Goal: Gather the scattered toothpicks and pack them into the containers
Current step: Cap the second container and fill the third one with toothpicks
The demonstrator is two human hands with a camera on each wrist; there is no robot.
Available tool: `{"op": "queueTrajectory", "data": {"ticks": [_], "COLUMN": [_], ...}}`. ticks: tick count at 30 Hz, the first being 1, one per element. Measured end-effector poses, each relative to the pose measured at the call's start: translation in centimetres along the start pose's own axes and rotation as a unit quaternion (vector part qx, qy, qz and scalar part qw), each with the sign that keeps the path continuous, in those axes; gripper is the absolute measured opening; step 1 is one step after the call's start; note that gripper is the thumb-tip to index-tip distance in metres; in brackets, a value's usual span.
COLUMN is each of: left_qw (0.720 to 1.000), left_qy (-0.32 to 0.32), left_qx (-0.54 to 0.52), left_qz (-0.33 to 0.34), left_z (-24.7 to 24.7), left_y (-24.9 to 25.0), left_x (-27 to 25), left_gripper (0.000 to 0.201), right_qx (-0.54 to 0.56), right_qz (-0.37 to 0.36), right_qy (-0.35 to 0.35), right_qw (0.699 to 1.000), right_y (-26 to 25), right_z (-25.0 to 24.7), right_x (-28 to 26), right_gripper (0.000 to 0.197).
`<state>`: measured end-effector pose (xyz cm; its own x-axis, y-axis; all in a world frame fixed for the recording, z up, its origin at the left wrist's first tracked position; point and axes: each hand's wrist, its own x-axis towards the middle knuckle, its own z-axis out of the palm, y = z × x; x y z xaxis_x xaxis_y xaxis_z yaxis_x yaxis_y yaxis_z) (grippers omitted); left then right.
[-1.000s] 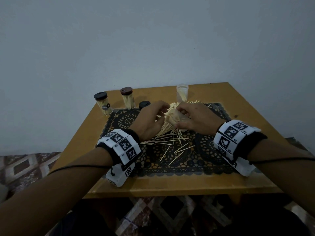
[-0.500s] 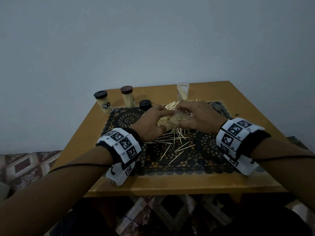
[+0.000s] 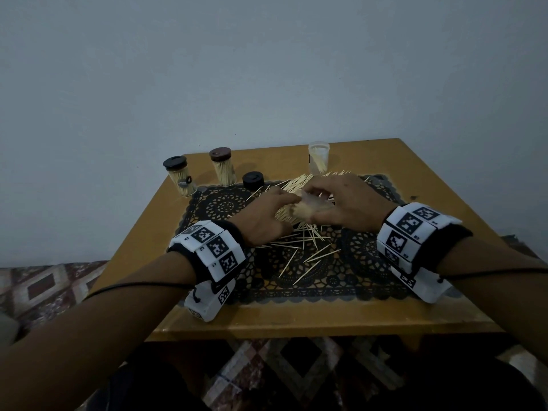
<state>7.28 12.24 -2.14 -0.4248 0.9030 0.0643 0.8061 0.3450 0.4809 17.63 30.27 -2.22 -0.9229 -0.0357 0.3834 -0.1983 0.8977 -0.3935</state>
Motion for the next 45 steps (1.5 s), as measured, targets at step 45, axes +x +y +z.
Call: {"op": "queueTrajectory", "data": {"ticks": [45], "left_qw": [0.997], "left_qy": [0.071], "left_qx": [-0.024], "left_qz": [0.003], "left_z": [-0.2], "left_y": [0.3], "left_x": [-0.1], "left_gripper": [0.051], "right_qx": [-0.061], "right_qz": [0.084], "right_qy": [-0.010], "right_qw": [0.995], "right_y": [0.1], "right_z": [0.0], "right_x": [0.0], "right_gripper": [0.046]}}
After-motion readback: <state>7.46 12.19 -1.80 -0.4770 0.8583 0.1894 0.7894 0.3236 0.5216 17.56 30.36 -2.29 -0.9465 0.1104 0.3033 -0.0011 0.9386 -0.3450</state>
